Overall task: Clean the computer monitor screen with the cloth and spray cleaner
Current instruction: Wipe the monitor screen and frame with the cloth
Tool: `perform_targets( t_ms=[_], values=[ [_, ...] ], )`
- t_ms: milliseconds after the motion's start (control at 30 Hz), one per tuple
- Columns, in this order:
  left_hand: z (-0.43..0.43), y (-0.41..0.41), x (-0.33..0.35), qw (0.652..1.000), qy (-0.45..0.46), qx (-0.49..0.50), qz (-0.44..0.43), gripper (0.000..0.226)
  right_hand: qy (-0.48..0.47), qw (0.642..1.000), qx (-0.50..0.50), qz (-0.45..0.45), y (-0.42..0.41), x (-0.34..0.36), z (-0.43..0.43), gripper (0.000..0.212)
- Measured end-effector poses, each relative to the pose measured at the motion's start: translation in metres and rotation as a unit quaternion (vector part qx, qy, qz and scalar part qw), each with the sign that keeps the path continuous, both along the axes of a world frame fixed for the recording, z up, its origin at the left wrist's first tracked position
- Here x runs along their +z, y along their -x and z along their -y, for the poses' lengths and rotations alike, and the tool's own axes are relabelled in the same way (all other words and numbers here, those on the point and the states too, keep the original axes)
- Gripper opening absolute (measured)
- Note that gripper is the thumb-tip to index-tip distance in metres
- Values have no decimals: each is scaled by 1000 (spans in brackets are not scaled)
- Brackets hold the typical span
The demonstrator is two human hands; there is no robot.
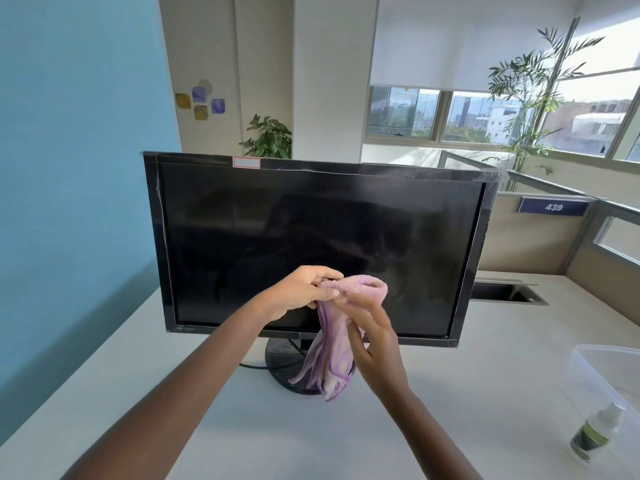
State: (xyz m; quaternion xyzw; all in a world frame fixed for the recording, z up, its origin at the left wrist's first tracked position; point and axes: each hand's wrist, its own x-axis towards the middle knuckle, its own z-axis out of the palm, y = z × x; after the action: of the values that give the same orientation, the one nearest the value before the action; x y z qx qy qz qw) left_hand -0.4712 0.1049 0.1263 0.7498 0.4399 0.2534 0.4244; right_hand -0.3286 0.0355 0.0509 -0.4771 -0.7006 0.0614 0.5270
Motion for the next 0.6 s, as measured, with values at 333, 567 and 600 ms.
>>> perform_targets(
  t_ms=[333,567,600],
  values=[
    [5,-43,41,971,-218,-58,73,26,-89,985,-129,-77,-18,6,-42,73],
    [-11,-55,80,920,-390,38,11,36,-216,953,-209,-41,-83,71,-84,52],
    [-17,-54,85,892,-443,77,-39,39,-228,944,-235,-36,-93,80,-90,52]
  ],
)
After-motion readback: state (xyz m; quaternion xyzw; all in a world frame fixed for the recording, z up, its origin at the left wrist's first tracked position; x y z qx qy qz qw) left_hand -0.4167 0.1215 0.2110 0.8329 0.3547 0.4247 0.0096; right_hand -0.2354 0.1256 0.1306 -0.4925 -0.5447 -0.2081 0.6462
